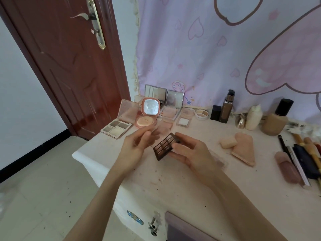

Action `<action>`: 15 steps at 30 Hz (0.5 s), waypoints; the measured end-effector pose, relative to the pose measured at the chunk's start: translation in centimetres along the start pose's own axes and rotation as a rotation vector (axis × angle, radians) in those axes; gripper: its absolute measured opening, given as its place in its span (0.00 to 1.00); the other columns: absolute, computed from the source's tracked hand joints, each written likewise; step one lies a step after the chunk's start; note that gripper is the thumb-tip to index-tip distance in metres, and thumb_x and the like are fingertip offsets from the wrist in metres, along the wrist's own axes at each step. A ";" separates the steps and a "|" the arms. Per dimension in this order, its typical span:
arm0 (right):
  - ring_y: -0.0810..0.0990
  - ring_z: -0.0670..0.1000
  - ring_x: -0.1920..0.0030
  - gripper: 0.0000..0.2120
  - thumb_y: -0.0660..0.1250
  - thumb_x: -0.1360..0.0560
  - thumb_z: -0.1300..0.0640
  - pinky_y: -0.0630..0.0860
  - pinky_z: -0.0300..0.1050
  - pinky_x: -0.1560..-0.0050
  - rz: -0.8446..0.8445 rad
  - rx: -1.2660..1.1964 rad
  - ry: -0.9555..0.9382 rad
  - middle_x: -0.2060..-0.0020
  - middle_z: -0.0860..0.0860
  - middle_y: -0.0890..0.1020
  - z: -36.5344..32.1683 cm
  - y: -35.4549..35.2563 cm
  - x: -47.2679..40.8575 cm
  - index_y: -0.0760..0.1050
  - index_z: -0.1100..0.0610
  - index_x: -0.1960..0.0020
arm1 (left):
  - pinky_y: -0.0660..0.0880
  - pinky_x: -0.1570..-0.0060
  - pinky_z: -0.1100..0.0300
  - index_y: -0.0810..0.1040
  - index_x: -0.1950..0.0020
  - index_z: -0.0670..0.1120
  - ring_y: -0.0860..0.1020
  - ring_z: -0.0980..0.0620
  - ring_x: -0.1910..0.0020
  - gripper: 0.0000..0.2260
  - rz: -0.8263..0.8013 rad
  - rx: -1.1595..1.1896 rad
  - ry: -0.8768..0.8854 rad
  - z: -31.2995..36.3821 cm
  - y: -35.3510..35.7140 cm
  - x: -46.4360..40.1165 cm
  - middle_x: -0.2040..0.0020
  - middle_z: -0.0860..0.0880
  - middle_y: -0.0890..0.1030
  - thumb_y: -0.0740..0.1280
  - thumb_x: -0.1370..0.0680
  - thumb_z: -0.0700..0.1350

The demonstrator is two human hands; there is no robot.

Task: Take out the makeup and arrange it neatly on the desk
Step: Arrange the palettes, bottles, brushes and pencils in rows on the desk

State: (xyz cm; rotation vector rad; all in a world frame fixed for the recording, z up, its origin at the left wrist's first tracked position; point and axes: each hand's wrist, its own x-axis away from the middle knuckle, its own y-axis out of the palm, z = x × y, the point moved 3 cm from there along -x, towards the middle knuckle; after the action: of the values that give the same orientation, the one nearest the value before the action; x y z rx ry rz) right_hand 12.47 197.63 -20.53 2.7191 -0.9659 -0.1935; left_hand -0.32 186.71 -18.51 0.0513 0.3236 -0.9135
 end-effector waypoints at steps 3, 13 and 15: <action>0.80 0.35 0.55 0.18 0.67 0.27 0.66 0.75 0.27 0.54 0.015 0.316 -0.078 0.60 0.35 0.82 0.5 1.2 0.4 0.77 0.41 0.54 | 0.79 0.51 0.61 0.75 0.42 0.43 0.81 0.49 0.55 0.10 -0.042 -0.174 -0.005 0.4 -2.0 -2.1 0.52 0.43 0.81 0.58 0.20 0.37; 0.50 0.45 0.25 0.25 0.57 0.20 0.50 0.39 0.32 0.32 -0.195 1.251 -0.270 0.25 0.48 0.60 2.1 3.1 0.7 0.58 0.53 0.25 | 0.72 0.53 0.67 0.79 0.47 0.44 0.77 0.52 0.56 0.11 -0.180 -0.696 -0.002 0.7 -5.0 -6.8 0.56 0.48 0.79 0.58 0.20 0.35; 0.45 0.47 0.24 0.27 0.52 0.19 0.45 0.34 0.38 0.31 -0.258 1.397 -0.311 0.24 0.48 0.53 2.5 3.0 0.7 0.51 0.52 0.24 | 0.67 0.60 0.78 0.79 0.47 0.42 0.76 0.64 0.62 0.12 -0.168 -0.756 0.011 1.0 -4.7 -7.4 0.58 0.54 0.78 0.57 0.20 0.34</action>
State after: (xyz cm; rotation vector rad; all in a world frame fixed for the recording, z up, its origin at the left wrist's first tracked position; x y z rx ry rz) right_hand 10.65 194.48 -22.17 4.2002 -1.0294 0.0760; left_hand -7.95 189.30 -14.90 -0.6750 0.6732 -0.9069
